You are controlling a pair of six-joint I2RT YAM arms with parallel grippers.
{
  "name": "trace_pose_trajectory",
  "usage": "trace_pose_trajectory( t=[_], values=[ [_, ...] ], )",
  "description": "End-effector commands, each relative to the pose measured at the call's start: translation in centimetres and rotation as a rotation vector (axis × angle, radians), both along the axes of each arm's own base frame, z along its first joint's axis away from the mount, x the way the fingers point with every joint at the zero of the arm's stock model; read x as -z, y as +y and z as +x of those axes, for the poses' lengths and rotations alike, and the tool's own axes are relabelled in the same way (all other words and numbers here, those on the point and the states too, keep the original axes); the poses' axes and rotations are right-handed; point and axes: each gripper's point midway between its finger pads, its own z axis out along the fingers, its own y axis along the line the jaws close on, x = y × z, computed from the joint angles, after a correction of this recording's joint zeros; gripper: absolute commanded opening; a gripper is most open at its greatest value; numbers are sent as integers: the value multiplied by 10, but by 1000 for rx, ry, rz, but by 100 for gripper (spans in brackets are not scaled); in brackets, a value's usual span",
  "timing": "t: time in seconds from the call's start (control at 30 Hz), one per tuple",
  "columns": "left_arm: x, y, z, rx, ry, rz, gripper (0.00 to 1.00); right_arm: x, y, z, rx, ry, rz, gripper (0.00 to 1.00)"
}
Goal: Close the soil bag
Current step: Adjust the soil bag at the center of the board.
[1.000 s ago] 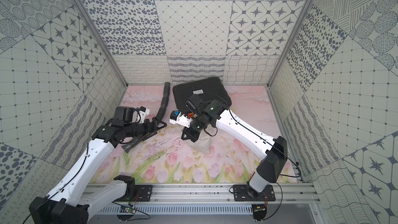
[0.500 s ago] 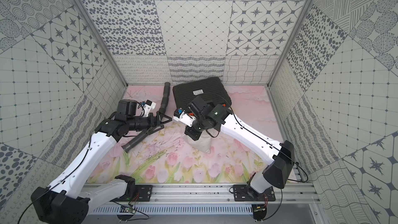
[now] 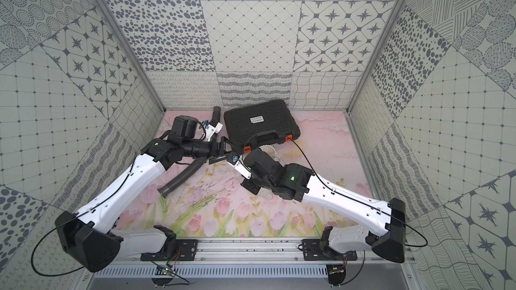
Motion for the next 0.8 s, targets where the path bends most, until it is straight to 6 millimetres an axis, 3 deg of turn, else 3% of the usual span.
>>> trace_pose_trajectory(
  t=[0.0, 0.37, 0.5, 0.53, 0.6, 0.7, 0.73, 0.77],
  values=[
    [0, -21, -3, 88, -35, 51, 91, -23, -1, 7, 36, -77, 79, 0],
    [8, -58, -19, 261, 5, 46, 89, -19, 8, -2, -9, -21, 102, 0],
    [18, -71, -27, 325, 47, 71, 83, -20, 6, 0, -1, -33, 100, 0],
    [21, -74, -28, 334, 54, 77, 78, -21, 6, 0, 0, -36, 99, 0],
    [25, -76, -28, 340, 65, 81, 58, -20, 4, -1, 1, -34, 100, 0],
    [26, -77, -26, 329, 71, 82, 9, -19, 0, -1, 16, -28, 106, 0],
    [26, -76, -25, 318, 68, 89, 0, -18, -1, -1, 19, -26, 106, 0],
    [25, -75, -24, 310, 59, 92, 0, -17, -2, -2, 23, -24, 107, 0]
  ],
)
